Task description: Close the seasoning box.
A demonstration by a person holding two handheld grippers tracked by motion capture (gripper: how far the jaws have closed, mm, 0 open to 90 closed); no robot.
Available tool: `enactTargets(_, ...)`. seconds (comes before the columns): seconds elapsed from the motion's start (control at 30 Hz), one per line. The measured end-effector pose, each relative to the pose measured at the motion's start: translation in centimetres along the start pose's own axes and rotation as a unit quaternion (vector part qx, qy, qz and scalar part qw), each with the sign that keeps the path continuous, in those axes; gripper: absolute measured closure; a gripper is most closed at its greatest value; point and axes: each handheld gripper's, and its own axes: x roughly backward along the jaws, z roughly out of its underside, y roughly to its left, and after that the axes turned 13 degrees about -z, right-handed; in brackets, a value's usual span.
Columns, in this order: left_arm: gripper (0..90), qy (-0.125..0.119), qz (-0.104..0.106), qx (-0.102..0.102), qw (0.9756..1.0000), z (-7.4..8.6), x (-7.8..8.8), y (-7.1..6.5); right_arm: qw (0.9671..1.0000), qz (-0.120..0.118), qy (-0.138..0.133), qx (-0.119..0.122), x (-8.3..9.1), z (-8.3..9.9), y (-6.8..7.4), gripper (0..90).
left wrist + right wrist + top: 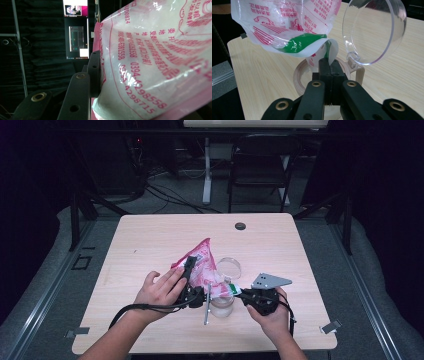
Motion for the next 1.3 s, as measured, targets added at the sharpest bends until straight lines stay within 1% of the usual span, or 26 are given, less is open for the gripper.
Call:
enactTargets(0.03,68.2,-0.004,-0.002,0.002,1.0,0.01,-0.06,-0.04,1.0,0.0,0.001,0.0,0.03,0.0,-0.02,90.0)
enactTargets(0.17,68.2,-0.003,-0.001,0.005,1.0,-0.05,-0.05,-0.09,1.0,0.001,0.002,0.0,0.09,0.01,-0.07,90.0)
enactTargets(0.23,68.2,-0.006,-0.004,0.001,1.0,-0.08,-0.08,0.0,1.0,0.001,0.001,-0.001,0.06,0.03,-0.06,90.0)
enactTargets(0.4,68.2,-0.006,-0.004,0.001,1.0,-0.13,-0.07,0.03,1.0,0.001,0.003,-0.002,0.04,0.05,-0.07,90.0)
enactTargets(0.43,68.2,-0.001,-0.001,-0.001,1.0,-0.18,-0.01,0.1,1.0,0.001,0.002,-0.002,0.03,0.06,-0.08,90.0)
enactTargets(0.47,68.2,-0.005,-0.004,0.003,1.0,-0.15,-0.04,0.01,1.0,0.001,0.002,-0.002,0.03,0.07,-0.09,90.0)
enactTargets(0.5,68.2,-0.001,-0.002,0.001,1.0,-0.19,0.0,0.06,1.0,0.001,0.002,-0.002,0.02,0.07,-0.09,90.0)
enactTargets(0.63,68.2,-0.004,-0.004,-0.003,1.0,-0.29,-0.04,0.13,1.0,0.002,0.002,-0.003,0.03,0.09,-0.1,90.0)
enactTargets(0.77,68.2,-0.008,-0.004,0.004,1.0,-0.3,-0.11,0.01,1.0,0.002,0.002,-0.003,0.04,0.1,-0.13,90.0)
enactTargets(0.8,68.2,-0.01,-0.007,0.001,0.9999,-0.32,-0.12,0.05,1.0,0.002,0.003,-0.003,0.04,0.1,-0.13,90.0)
enactTargets(0.97,68.2,-0.011,-0.009,-0.002,0.9999,-0.37,-0.1,0.05,1.0,0.003,0.003,-0.003,0.02,0.1,-0.12,90.0)
enactTargets(1.0,68.2,-0.006,-0.006,-0.002,1.0,-0.41,-0.04,0.07,1.0,0.003,0.003,-0.003,0.01,0.1,-0.13,90.0)
enactTargets(1.3,68.1,-0.008,-0.006,-0.004,0.9999,-0.49,-0.03,0.09,1.0,0.003,0.003,-0.003,0.02,0.12,-0.18,90.0)
